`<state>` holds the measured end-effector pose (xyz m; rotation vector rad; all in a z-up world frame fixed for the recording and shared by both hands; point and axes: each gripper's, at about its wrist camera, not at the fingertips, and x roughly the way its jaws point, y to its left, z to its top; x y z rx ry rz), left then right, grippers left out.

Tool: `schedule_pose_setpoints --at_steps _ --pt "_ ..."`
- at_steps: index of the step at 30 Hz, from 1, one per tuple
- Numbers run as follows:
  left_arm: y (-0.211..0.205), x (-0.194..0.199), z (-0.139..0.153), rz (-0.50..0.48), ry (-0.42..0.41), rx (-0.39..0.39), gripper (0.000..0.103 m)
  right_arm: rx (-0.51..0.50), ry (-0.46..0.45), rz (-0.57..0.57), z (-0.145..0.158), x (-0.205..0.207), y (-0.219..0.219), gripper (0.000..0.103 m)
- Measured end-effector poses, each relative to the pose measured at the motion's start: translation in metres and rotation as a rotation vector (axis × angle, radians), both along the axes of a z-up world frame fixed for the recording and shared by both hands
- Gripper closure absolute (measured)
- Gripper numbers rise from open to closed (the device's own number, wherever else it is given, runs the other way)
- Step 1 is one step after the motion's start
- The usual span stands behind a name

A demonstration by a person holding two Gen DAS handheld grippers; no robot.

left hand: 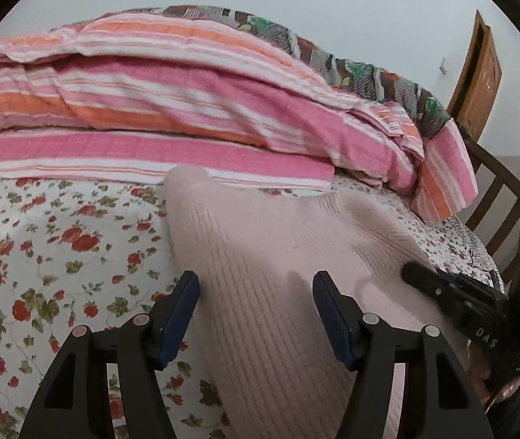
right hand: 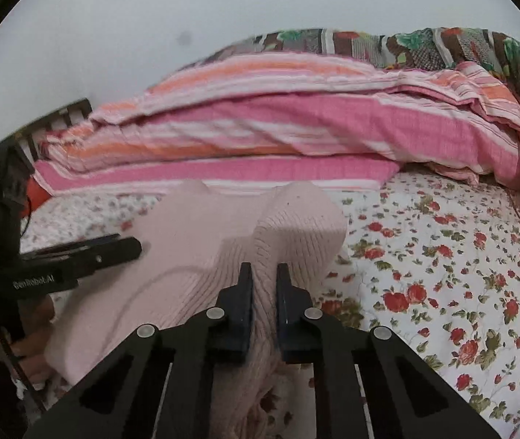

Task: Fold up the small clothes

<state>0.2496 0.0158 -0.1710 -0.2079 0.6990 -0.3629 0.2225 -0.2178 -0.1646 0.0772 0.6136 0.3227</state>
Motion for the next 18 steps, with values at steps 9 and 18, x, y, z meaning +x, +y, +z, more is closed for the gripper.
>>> schedule_pose_setpoints --at_steps 9,18 --pt "-0.001 0.003 -0.007 0.01 0.035 0.022 0.039 -0.062 0.073 -0.115 -0.012 0.013 -0.011 0.067" --pt "-0.002 0.002 -0.008 0.008 0.03 0.028 0.039 -0.004 0.102 -0.146 -0.017 0.018 -0.025 0.062"
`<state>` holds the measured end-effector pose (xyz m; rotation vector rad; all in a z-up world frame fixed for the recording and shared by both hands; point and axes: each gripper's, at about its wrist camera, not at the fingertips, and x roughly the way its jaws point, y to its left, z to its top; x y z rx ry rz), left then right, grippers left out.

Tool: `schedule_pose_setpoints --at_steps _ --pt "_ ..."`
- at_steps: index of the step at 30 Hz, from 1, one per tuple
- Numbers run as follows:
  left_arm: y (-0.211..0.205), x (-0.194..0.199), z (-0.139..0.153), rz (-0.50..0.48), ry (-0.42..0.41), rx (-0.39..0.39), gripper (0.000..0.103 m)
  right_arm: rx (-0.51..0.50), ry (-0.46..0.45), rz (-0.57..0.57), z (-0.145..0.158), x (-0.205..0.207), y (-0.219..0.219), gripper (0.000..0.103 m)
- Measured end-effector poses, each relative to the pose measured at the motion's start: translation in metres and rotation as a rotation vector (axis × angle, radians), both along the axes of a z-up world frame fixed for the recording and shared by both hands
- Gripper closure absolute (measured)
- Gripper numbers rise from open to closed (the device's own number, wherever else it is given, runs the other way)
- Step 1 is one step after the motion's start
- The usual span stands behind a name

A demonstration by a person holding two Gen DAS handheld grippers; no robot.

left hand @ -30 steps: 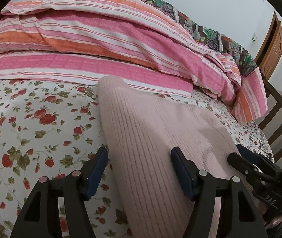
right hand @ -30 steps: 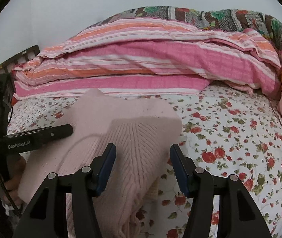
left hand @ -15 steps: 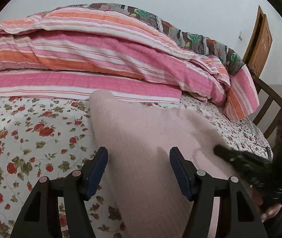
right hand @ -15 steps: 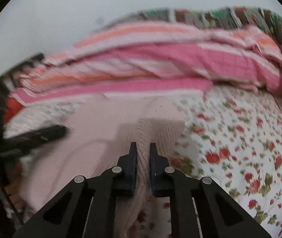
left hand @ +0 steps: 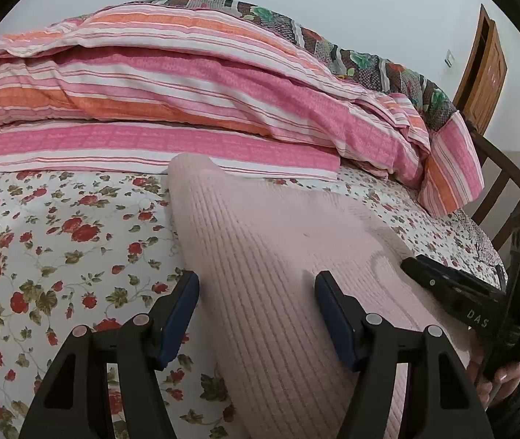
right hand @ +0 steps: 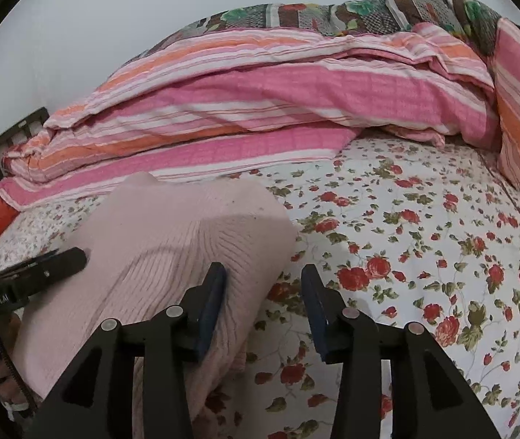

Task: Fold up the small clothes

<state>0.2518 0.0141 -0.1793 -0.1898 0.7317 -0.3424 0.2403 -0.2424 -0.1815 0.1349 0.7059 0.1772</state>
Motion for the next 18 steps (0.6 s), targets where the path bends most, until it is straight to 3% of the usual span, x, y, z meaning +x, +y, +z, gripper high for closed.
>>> schedule_pose_setpoints --at_steps 9,18 --pt "-0.001 -0.004 -0.001 -0.004 -0.01 -0.007 0.04 0.066 0.016 0.031 0.001 -0.004 -0.008 0.059" --pt "0.002 -0.027 0.008 -0.003 -0.076 0.001 0.04 0.122 -0.046 -0.024 0.018 -0.019 -0.032 0.058"
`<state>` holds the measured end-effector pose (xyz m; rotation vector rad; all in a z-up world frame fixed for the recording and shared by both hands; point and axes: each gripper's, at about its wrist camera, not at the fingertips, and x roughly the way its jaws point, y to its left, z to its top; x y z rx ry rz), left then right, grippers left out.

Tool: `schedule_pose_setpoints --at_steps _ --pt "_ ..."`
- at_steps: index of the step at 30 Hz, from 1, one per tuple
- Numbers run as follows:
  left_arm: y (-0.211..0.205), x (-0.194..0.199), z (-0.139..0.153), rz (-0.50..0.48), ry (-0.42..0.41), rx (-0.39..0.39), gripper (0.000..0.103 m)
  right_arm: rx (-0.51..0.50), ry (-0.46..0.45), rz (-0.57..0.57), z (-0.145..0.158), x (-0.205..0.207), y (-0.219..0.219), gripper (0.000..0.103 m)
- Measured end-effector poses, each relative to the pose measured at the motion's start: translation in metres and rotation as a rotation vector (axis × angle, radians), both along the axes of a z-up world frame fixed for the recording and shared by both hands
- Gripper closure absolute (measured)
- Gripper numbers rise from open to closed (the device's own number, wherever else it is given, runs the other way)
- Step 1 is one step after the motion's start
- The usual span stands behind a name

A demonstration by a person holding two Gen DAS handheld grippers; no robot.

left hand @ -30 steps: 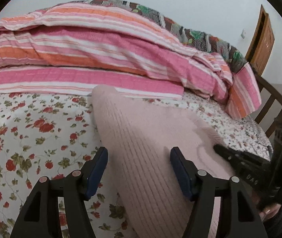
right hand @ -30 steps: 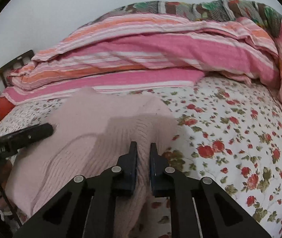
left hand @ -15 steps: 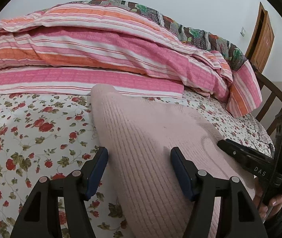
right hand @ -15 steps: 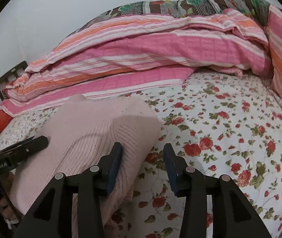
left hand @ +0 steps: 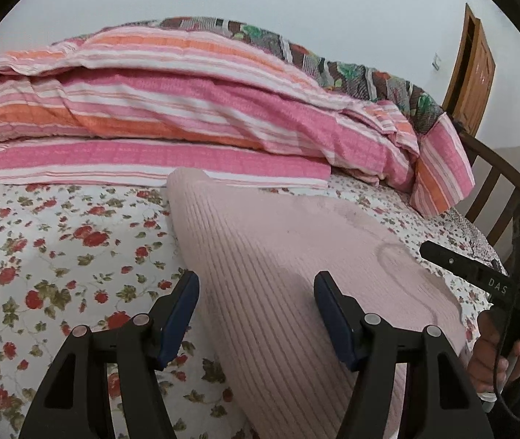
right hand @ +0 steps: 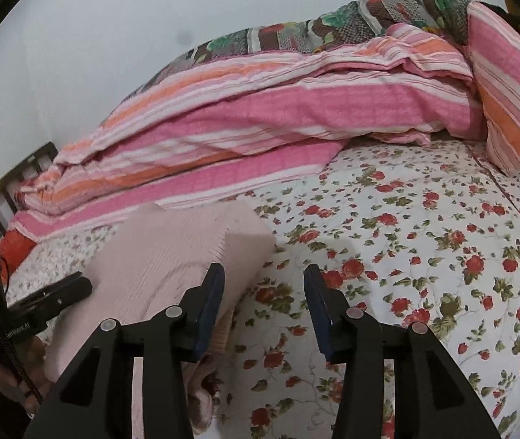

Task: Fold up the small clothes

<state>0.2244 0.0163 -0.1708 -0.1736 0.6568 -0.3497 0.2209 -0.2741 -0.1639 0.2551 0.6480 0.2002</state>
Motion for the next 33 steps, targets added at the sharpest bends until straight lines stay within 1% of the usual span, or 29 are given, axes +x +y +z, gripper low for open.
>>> schedule_pose_setpoints --at_steps 3,5,11,13,14,20,27,29,33 --pt "0.003 -0.003 0.002 0.004 -0.003 -0.01 0.04 0.028 -0.003 0.021 0.002 -0.002 0.002 0.058" --pt "0.003 -0.004 0.001 0.007 -0.005 -0.005 0.04 0.019 -0.01 0.049 0.003 -0.004 0.011 0.058" --pt "0.002 -0.005 -0.002 0.006 0.005 0.01 0.04 -0.136 -0.019 0.088 -0.002 -0.009 0.043 0.057" --pt "0.002 -0.004 -0.002 0.006 0.006 0.008 0.04 -0.195 0.002 0.072 -0.005 -0.006 0.049 0.056" --pt "0.003 -0.005 -0.002 0.007 0.006 0.006 0.04 -0.208 0.003 0.062 -0.006 -0.004 0.049 0.054" --pt "0.004 -0.005 -0.003 0.01 0.007 0.005 0.04 -0.138 0.033 0.049 -0.008 0.001 0.038 0.052" --pt "0.007 -0.007 -0.002 0.024 0.0 0.013 0.04 -0.151 0.029 0.042 -0.008 0.0 0.038 0.052" --pt "0.007 -0.008 -0.001 0.034 -0.002 0.015 0.038 -0.148 0.03 0.04 -0.008 0.001 0.037 0.052" --pt "0.007 -0.01 -0.001 0.05 -0.009 0.025 0.038 -0.155 0.027 0.036 -0.006 0.0 0.037 0.052"
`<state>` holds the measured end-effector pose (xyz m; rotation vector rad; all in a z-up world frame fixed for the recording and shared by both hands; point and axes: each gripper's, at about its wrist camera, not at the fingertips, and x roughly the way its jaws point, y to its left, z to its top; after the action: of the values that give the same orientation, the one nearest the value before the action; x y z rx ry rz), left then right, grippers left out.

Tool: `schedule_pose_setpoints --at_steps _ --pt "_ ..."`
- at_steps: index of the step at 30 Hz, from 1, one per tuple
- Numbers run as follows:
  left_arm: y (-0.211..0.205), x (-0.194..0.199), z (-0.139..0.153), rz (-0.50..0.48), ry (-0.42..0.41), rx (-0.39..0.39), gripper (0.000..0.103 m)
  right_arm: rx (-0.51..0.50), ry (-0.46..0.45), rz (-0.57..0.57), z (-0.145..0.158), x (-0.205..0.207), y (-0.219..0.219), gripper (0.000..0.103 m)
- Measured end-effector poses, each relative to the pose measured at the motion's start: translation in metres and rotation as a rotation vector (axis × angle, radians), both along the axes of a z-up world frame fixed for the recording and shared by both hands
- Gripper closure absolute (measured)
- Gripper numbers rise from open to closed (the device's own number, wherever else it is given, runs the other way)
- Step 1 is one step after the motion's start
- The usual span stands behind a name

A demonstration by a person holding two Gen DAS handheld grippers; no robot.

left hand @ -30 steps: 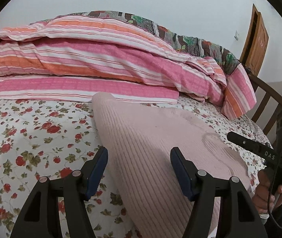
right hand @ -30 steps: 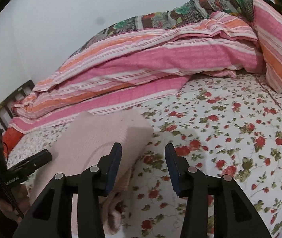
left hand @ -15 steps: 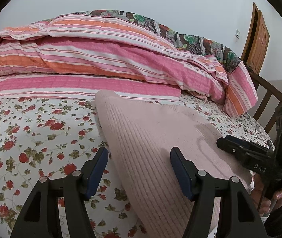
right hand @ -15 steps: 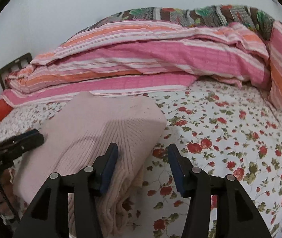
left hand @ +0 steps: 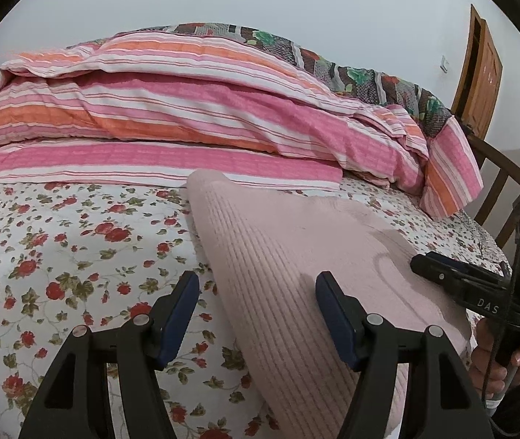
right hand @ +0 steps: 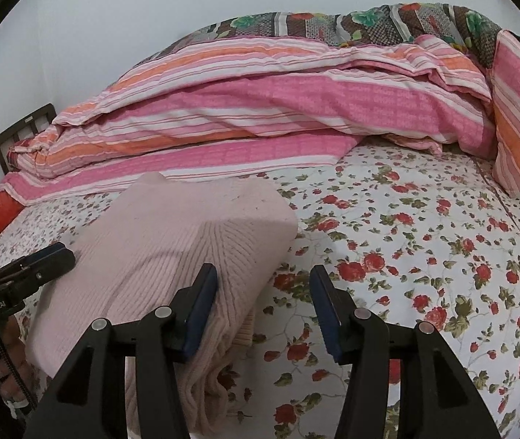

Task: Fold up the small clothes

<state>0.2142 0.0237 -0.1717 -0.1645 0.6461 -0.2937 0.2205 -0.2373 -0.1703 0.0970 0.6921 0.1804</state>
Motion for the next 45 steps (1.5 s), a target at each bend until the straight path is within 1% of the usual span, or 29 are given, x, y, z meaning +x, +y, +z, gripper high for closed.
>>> schedule_pose_setpoints --at_steps 13,17,20,22,25,27,28,30,34,35,36,38,40,43,45 --pt "-0.009 0.0 -0.002 0.026 -0.003 0.046 0.037 -0.038 -0.004 -0.002 0.001 -0.001 0.005 0.052" --pt "-0.014 -0.003 -0.002 0.008 0.043 0.059 0.037 -0.028 0.015 -0.005 0.001 -0.007 -0.002 0.052" --pt "-0.018 -0.016 0.0 0.001 0.058 0.077 0.038 0.002 0.033 -0.005 0.006 -0.018 -0.01 0.052" --pt "-0.02 -0.025 0.002 -0.001 0.065 0.082 0.038 0.002 0.051 0.001 0.01 -0.024 -0.011 0.052" --pt "-0.024 -0.038 0.001 -0.018 0.118 0.078 0.038 0.003 0.075 0.006 0.016 -0.035 -0.013 0.052" --pt "-0.029 -0.05 0.002 -0.017 0.136 0.108 0.038 0.006 0.073 -0.008 0.024 -0.047 -0.016 0.052" --pt "-0.031 -0.057 0.003 -0.013 0.136 0.12 0.039 0.014 0.07 -0.013 0.029 -0.053 -0.017 0.052" --pt "-0.033 -0.072 0.011 -0.002 0.128 0.117 0.04 0.025 0.063 -0.012 0.038 -0.064 -0.018 0.052" --pt "-0.036 -0.095 0.036 0.028 0.103 0.106 0.04 0.004 0.036 -0.024 0.062 -0.09 -0.016 0.052" --pt "-0.037 -0.101 0.045 0.044 0.088 0.114 0.04 0.0 0.035 -0.031 0.066 -0.095 -0.016 0.05" --pt "-0.04 -0.107 0.054 0.081 0.07 0.143 0.04 -0.001 0.038 -0.045 0.072 -0.1 -0.016 0.044" --pt "-0.044 -0.115 0.071 0.123 0.043 0.182 0.039 0.022 0.044 -0.051 0.082 -0.106 -0.018 0.037" --pt "-0.046 -0.124 0.084 0.15 0.033 0.192 0.036 0.033 0.051 -0.051 0.093 -0.114 -0.019 0.034" --pt "-0.045 -0.138 0.103 0.187 0.012 0.183 0.034 0.003 0.043 -0.052 0.105 -0.126 -0.017 0.033" --pt "-0.045 -0.146 0.113 0.212 0.002 0.186 0.033 -0.03 0.03 -0.063 0.113 -0.137 -0.016 0.019"
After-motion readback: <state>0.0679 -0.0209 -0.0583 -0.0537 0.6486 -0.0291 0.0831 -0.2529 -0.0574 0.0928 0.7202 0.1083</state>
